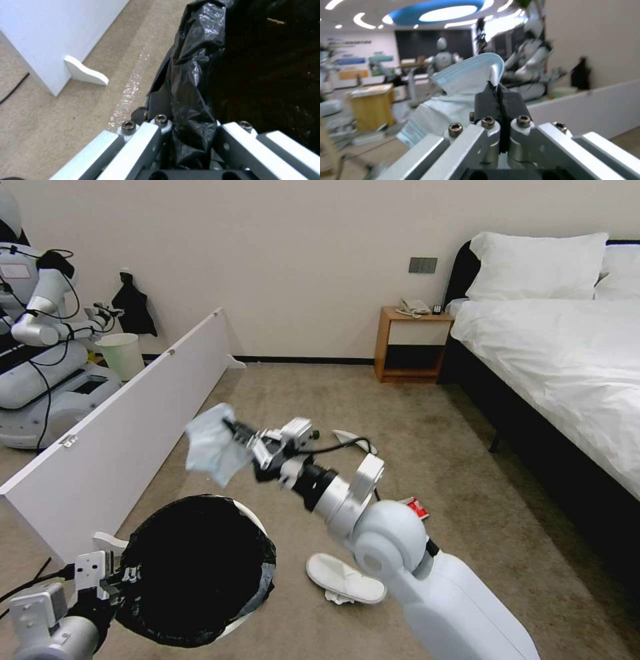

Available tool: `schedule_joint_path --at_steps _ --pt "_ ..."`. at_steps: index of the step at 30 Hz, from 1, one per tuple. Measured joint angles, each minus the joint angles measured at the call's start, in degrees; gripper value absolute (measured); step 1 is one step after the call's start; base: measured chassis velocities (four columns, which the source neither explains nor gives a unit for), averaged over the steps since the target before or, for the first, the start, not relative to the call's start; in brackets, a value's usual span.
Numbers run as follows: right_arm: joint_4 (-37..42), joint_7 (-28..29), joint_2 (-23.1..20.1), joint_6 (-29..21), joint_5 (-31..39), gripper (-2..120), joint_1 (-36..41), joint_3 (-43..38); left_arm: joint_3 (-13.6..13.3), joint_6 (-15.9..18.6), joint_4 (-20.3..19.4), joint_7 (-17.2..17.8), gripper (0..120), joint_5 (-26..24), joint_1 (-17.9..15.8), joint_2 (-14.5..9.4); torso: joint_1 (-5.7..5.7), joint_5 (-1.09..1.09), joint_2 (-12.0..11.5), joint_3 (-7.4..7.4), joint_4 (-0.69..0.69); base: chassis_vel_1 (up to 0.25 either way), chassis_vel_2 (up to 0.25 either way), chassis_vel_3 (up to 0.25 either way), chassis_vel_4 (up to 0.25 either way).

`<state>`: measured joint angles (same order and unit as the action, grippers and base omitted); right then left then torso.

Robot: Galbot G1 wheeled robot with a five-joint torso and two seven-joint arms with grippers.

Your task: Pick up the trash bin, then pick up the garbage from the floor and place it into the trash bin.

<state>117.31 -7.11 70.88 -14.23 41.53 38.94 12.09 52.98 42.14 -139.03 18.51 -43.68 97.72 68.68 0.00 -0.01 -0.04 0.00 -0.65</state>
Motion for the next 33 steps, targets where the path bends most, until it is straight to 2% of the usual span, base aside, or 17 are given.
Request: schedule_joint_path --at_steps 6,15,25,28,33 --pt "0.9 -0.2 -2.9 -1.5 1.9 0 0.7 4.2 0.5 0.0 -0.4 -0.1 2 -0.2 0.2 0.2 0.0 0.0 0.0 0.0 0.0 0.0 0.0 0.0 0.0" --pt "0.7 1.2 -7.3 -4.0 0.8 0 2.4 8.3 0.8 0.0 -1.2 -0.1 2 -0.3 0.7 0.7 0.0 0.01 0.0 0.0 -0.01 0.0 0.0 0.0 0.0" --pt "-0.6 3.4 -7.1 -7.9 0.5 0 2.7 10.2 -0.6 0.0 -2.9 0.1 2 -0.1 1.5 1.4 0.0 0.0 0.0 0.0 0.01 0.0 0.0 0.0 0.0" --pt "-0.9 4.3 -7.2 -9.5 0.2 16 3.0 10.9 -0.6 0.0 -3.3 0.2 2 -0.1 2.0 1.5 0.0 0.0 0.0 0.0 -0.01 0.0 0.0 0.0 0.0" --pt "-1.3 4.8 -5.9 -10.2 0.3 27 2.7 11.2 -1.1 0.0 -3.6 0.3 2 -0.2 2.3 1.5 0.0 0.0 0.0 0.0 0.01 0.0 0.0 0.0 0.0"
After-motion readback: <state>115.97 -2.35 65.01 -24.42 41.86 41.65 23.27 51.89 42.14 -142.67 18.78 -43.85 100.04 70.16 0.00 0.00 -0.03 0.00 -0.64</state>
